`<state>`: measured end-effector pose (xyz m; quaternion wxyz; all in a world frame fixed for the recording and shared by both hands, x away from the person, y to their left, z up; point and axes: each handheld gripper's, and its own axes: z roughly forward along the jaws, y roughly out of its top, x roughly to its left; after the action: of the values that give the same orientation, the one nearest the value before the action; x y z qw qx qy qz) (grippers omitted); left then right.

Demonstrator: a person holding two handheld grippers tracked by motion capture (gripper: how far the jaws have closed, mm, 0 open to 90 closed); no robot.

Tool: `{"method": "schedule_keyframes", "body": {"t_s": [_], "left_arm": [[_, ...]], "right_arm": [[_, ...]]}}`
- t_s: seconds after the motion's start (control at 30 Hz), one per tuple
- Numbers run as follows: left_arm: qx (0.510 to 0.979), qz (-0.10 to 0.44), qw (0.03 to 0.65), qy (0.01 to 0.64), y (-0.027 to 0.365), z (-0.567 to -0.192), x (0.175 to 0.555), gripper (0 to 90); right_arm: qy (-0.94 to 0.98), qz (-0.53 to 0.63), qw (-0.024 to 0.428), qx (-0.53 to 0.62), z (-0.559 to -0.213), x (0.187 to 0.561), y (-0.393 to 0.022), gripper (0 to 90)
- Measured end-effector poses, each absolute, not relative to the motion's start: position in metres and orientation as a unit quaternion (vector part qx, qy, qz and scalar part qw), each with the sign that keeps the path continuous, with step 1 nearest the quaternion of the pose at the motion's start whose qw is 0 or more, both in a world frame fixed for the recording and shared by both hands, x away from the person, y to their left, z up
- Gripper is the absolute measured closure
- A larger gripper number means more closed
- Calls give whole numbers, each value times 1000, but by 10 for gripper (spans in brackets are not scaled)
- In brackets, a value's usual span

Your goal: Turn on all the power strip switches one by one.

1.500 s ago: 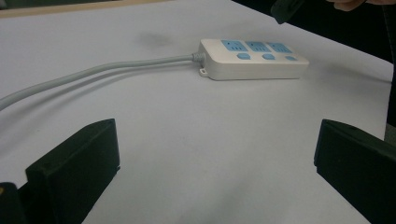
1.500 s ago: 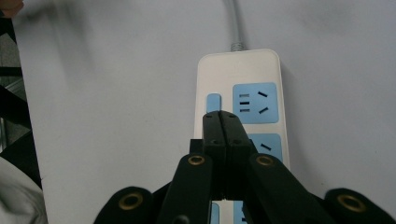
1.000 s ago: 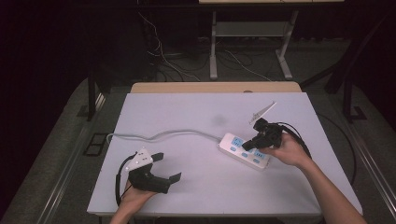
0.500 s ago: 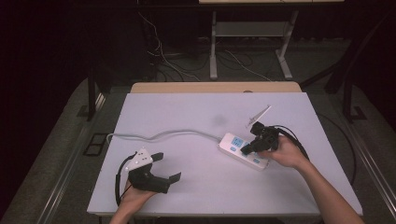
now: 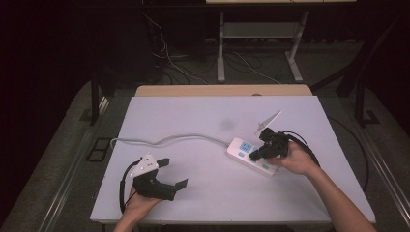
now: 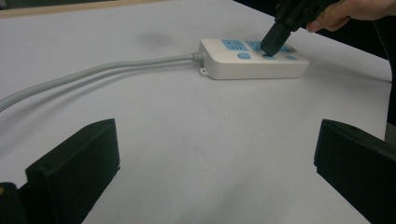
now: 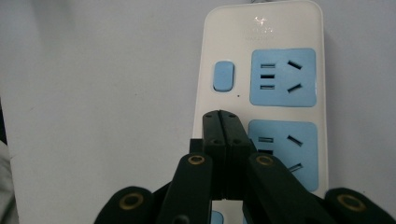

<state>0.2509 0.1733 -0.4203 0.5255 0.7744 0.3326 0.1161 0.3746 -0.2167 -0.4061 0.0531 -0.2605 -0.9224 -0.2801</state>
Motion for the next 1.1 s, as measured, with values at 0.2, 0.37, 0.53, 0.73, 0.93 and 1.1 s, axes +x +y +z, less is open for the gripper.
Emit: {"method": "schedule_keyframes", "body": {"t_s": [0.2,0.37,0.53,0.73,0.93,1.1], "left_arm": [[777,116,524,330,173,-420,251,0],[778,115,523,329,172,-420,251,0],[776,113,525,330,172,-420,251,0],[777,113,524,330,172,-420,250,0],[777,113,524,331,173,-420,251,0],[776,112,526,330,172,-420,250,0]], "right_arm": [[-925,-278,49,-255,-406,374,-216,900],[-925,-279,51,-254,-407,374,-216,900],[-927,-277,46,-250,-407,373,-216,900],[-927,-279,38,-248,-407,373,-215,900],[-926,-281,38,-248,-408,373,-215,900],[-927,-282,31,-246,-409,371,-215,900]]}}
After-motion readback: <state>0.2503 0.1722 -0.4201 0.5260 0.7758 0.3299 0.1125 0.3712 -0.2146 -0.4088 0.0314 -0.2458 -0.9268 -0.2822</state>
